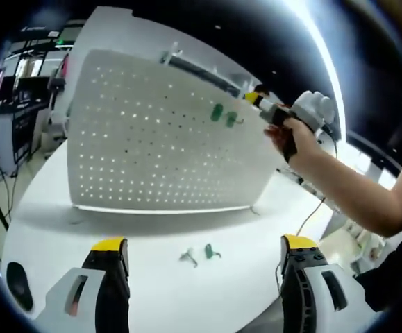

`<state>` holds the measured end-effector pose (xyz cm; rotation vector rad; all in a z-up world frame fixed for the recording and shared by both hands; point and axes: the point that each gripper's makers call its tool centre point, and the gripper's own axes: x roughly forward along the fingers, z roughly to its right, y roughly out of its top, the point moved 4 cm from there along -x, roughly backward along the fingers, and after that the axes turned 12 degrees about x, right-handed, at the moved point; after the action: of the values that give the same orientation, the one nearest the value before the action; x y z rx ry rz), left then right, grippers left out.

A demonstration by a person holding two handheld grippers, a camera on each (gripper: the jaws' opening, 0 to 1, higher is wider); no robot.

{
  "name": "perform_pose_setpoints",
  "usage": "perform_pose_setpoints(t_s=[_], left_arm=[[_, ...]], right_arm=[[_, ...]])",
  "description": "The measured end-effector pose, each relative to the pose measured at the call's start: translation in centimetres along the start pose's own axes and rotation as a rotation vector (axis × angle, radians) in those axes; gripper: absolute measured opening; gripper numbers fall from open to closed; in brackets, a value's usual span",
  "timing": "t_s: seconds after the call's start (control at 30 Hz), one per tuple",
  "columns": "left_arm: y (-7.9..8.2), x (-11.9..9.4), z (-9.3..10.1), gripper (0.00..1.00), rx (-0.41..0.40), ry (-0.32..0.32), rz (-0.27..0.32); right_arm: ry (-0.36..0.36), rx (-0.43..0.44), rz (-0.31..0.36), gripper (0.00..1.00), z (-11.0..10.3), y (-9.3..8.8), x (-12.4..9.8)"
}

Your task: Insert the hook assembly into the mounting plate slot until the hook locks in place.

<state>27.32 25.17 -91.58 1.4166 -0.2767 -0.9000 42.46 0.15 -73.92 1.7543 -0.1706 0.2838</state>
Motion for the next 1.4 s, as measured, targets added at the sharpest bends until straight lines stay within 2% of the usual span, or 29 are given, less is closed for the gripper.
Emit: perform_pose_setpoints(t_s=[0.03, 0.1, 0.2, 0.33, 0.5, 0.6, 0.87, 0.97, 1.2, 1.27, 1.3, 1.4], left_arm=[[0.0, 0.0, 0.1, 0.91, 0.002, 0.0, 0.0], [0.0, 0.0, 0.4, 0.92, 0.006, -0.003, -0.001], [0.1, 0.1, 0.9, 0.91, 0.02, -0.014, -0.004], [0.1, 0.3, 1.6, 0.91, 0.029, -0.028, -0.006], [-0.2, 0.3, 2.4, 0.91, 0.047, -0.046, -0.026], [-0.7, 0.2, 2.9, 0.91, 0.069, -0.057, -0.05], [-1.3, -0.4, 3.4, 0.9, 0.072, -0.057, -0.067], [-1.4, -0.7, 3.5, 0.9, 0.079, -0.051, -0.069], [-2.2, -0.9, 4.1, 0.91, 0.101, -0.058, -0.091], [-2.5, -0.9, 4.5, 0.91, 0.101, -0.063, -0.102], [-2.6, -0.9, 4.6, 0.92, 0.101, -0.064, -0.104], [-3.1, -1.1, 4.9, 0.92, 0.112, -0.07, -0.127]], right_arm=[[0.003, 0.003, -0.001, 0.14, 0.1, 0.2, -0.3], [-0.009, 0.08, 0.034, 0.14, 0.5, 1.3, -1.3], [-0.012, 0.057, 0.033, 0.14, 1.0, 2.0, -2.8], [0.014, 0.025, -0.015, 0.14, 1.2, 1.3, -4.4], [0.044, 0.006, -0.132, 0.14, 1.8, -1.6, -7.4], [0.061, 0.022, -0.185, 0.14, 1.9, -3.0, -9.0], [0.147, -0.05, -0.354, 0.14, 1.6, -7.0, -14.5], [0.205, -0.083, -0.409, 0.15, 1.1, -8.4, -16.3], [0.228, -0.093, -0.488, 0.15, -0.1, -11.6, -20.1], [0.241, -0.078, -0.545, 0.15, -0.7, -13.0, -21.1], [0.242, -0.077, -0.544, 0.15, -0.9, -13.2, -21.4], [0.279, -0.083, -0.589, 0.15, -1.8, -14.4, -22.9]])
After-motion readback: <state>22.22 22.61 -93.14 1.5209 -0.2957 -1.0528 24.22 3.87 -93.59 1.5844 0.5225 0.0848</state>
